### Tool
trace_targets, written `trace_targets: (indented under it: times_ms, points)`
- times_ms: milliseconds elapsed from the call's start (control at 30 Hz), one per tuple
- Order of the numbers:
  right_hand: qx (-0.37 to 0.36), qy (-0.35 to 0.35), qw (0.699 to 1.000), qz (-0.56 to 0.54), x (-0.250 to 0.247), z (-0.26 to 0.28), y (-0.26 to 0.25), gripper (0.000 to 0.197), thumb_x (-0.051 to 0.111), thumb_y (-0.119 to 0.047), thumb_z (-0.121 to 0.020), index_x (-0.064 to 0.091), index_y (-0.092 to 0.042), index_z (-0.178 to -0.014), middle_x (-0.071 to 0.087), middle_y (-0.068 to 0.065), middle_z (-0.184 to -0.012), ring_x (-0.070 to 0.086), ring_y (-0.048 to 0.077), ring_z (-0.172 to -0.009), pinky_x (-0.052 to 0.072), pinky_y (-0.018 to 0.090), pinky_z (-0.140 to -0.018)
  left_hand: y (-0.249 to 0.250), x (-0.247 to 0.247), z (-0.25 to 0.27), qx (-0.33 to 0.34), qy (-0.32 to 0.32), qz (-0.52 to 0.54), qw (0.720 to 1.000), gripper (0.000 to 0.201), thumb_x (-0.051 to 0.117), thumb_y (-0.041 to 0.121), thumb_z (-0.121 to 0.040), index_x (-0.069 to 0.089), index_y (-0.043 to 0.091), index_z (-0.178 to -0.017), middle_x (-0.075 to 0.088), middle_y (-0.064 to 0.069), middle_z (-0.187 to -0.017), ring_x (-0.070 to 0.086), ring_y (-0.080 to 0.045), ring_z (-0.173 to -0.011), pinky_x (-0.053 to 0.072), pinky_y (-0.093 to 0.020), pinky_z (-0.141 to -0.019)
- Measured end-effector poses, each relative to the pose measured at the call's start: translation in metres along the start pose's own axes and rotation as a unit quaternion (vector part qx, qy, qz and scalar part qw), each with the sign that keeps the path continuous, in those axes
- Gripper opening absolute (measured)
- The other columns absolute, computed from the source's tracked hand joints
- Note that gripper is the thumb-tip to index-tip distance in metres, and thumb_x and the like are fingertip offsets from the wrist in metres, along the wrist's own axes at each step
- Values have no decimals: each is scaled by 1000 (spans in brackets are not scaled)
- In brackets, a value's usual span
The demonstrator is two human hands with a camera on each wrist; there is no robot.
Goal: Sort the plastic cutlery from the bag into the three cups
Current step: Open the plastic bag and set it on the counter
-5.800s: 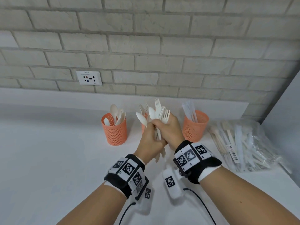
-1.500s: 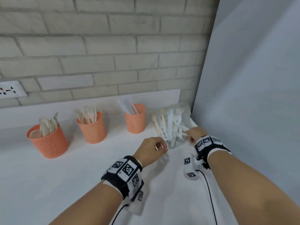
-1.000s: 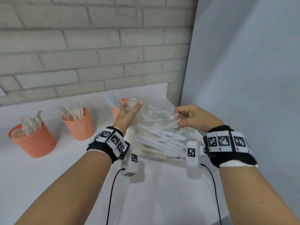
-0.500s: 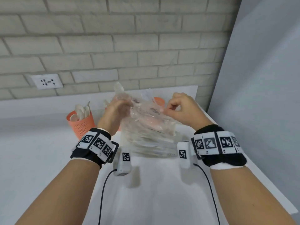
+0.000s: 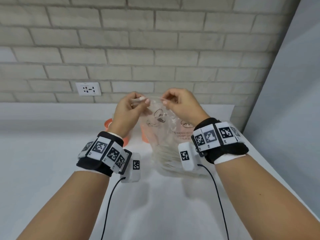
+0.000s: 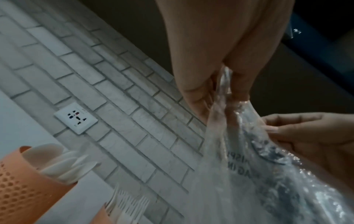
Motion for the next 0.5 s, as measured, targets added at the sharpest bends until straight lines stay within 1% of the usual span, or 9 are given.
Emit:
trace_targets:
  times_ms: [67,100,167,233,300,367,400,467,500]
  points:
    - [-32,-13,999,3,4,-2,-19,18,57,-3,-85,66,-10,-99,57,-8,-80,49,3,-67,41,15,-67,4,-4,0,8,17,-21,1000,11,66,4,-82,57,6,-76,67,4,-57,65,-9,-56,57,-29,-69]
    - [-51,-26,998,1,8,-3,-29,19,59,-6,-85,66,-12,-102,58,-6,-84,49,4,-67,40,13,-66,6,-4,0,11,16,-30,999,13,68,4,-80,59,8,-72,67,5,-55,65,-10,-56,57,-28,-68]
    - [-96,-36,994,23,15,-2,-46,16,64,-14,-84,70,-13,-98,59,-5,-84,49,2,-68,38,11,-66,10,-2,1,18,16,-38,999,13,71,5,-77,60,10,-71,67,3,-56,65,-9,-54,56,-26,-64]
    - [-119,-20,991,58,17,-2,-54,12,65,-16,-83,72,-9,-90,58,-4,-81,49,1,-69,37,13,-67,12,-6,3,14,24,-26,999,17,73,4,-76,56,8,-76,66,-4,-63,66,-10,-53,58,-24,-60]
    - [-120,-7,987,108,17,-1,-53,14,62,-16,-86,70,-4,-86,58,2,-81,48,7,-70,37,17,-67,14,-13,5,4,28,-11,1000,19,73,1,-75,55,8,-79,60,-7,-70,67,-11,-57,57,-23,-61]
    - [-115,-10,982,152,19,1,-49,18,55,-16,-90,65,0,-89,59,11,-89,50,15,-78,38,26,-72,18,-19,6,7,13,-18,1000,13,70,1,-77,60,9,-78,60,-7,-70,67,-9,-58,58,-23,-63]
    - [-114,-15,979,167,21,3,-49,20,52,-16,-92,63,0,-91,58,12,-94,51,19,-82,39,29,-75,19,-20,7,11,1,-34,999,10,68,2,-79,61,9,-77,62,-7,-70,66,-7,-58,58,-22,-63]
    - [-110,-28,971,210,28,7,-49,21,45,-18,-96,58,-1,-97,54,11,-101,51,24,-85,41,35,-75,21,-19,8,18,-12,-65,998,10,65,4,-82,61,11,-76,63,-6,-69,65,-3,-58,57,-21,-62]
    - [-106,-32,965,240,30,9,-49,22,42,-20,-97,56,-3,-99,52,9,-102,50,23,-84,41,35,-73,21,-18,8,19,-11,-72,997,12,65,4,-83,60,12,-75,62,-6,-69,64,-3,-58,56,-22,-63]
Point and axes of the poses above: each hand's wrist, its own z-axis away from the middle knuckle, its own x-axis out of the palm, y = z × x, the point moved 9 cm from there along -z, towards the middle knuckle
